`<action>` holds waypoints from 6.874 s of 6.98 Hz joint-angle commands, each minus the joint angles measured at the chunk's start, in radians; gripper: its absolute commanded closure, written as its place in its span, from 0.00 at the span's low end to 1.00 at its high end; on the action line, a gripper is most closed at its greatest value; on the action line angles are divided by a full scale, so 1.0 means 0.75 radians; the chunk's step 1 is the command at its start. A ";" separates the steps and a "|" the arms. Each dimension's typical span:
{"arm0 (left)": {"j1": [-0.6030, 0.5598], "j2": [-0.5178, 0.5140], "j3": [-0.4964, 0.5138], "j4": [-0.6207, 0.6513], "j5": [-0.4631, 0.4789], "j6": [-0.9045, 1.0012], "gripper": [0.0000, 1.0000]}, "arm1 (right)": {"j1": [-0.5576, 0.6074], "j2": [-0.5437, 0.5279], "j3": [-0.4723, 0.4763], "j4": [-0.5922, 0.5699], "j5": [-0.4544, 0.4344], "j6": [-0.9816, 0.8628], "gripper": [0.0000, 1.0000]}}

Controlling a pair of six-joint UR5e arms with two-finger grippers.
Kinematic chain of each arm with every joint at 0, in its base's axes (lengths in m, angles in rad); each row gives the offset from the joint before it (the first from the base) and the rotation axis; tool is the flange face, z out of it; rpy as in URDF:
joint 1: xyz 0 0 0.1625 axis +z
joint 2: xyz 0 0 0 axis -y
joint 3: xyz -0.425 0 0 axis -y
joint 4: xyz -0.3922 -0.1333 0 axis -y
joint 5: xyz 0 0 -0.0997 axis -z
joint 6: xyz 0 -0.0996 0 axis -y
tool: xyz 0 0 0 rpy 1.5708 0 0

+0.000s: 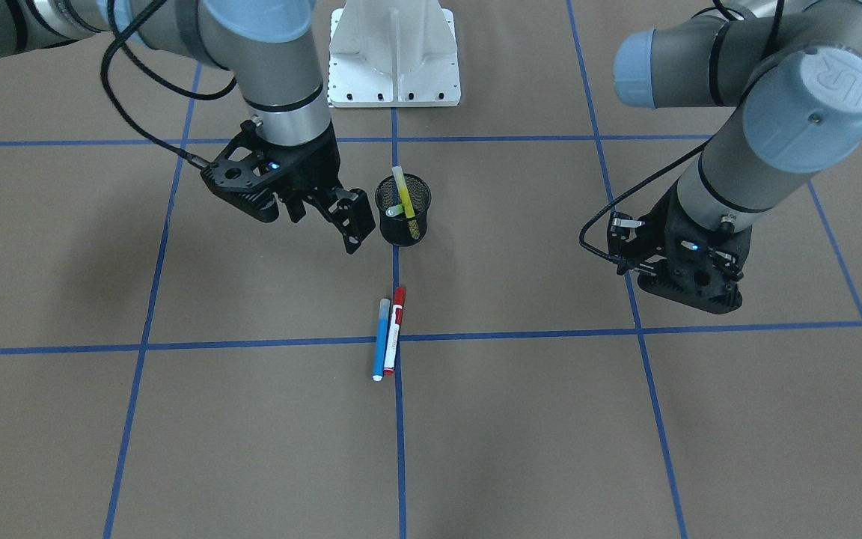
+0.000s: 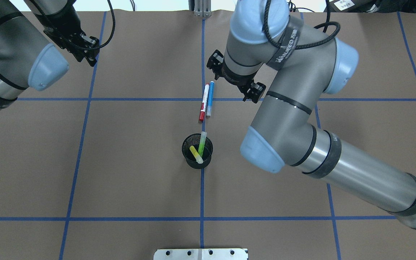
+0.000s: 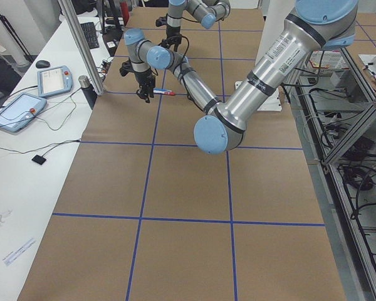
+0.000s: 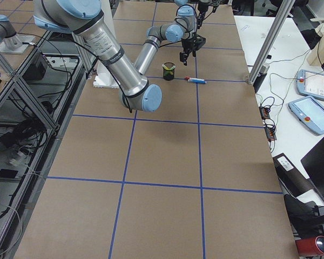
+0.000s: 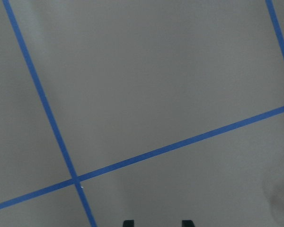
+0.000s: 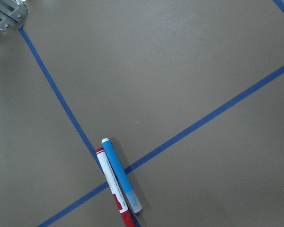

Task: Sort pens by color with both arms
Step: 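Lower the right gripper over the black mesh cup, then reach into the cup and grasp the green marker with the right gripper, then lift the green marker out of the cup with the right gripper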

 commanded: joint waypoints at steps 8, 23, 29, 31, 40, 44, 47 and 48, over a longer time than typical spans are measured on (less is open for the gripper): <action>-0.013 0.074 -0.077 0.006 0.002 0.037 0.52 | -0.267 0.097 -0.141 -0.064 -0.199 -0.208 0.05; -0.022 0.081 -0.075 0.006 0.000 0.037 0.19 | -0.306 0.087 -0.209 0.024 -0.214 -0.312 0.45; -0.020 0.081 -0.077 0.006 0.000 0.037 0.01 | -0.289 0.080 -0.205 0.024 -0.216 -0.345 0.60; -0.020 0.081 -0.077 0.006 0.000 0.037 0.01 | -0.291 0.078 -0.207 0.024 -0.216 -0.343 0.59; -0.020 0.081 -0.067 0.006 0.002 0.035 0.01 | -0.291 0.091 -0.192 0.022 -0.216 -0.347 0.90; -0.018 0.081 -0.073 0.006 0.000 0.021 0.01 | -0.151 0.097 -0.084 0.010 -0.073 -0.390 0.90; -0.016 0.081 -0.065 0.006 -0.003 0.019 0.01 | -0.040 0.119 -0.092 0.008 0.070 -0.576 0.90; -0.016 0.081 -0.065 0.003 -0.003 0.019 0.01 | -0.024 0.129 -0.127 0.010 0.081 -0.676 0.90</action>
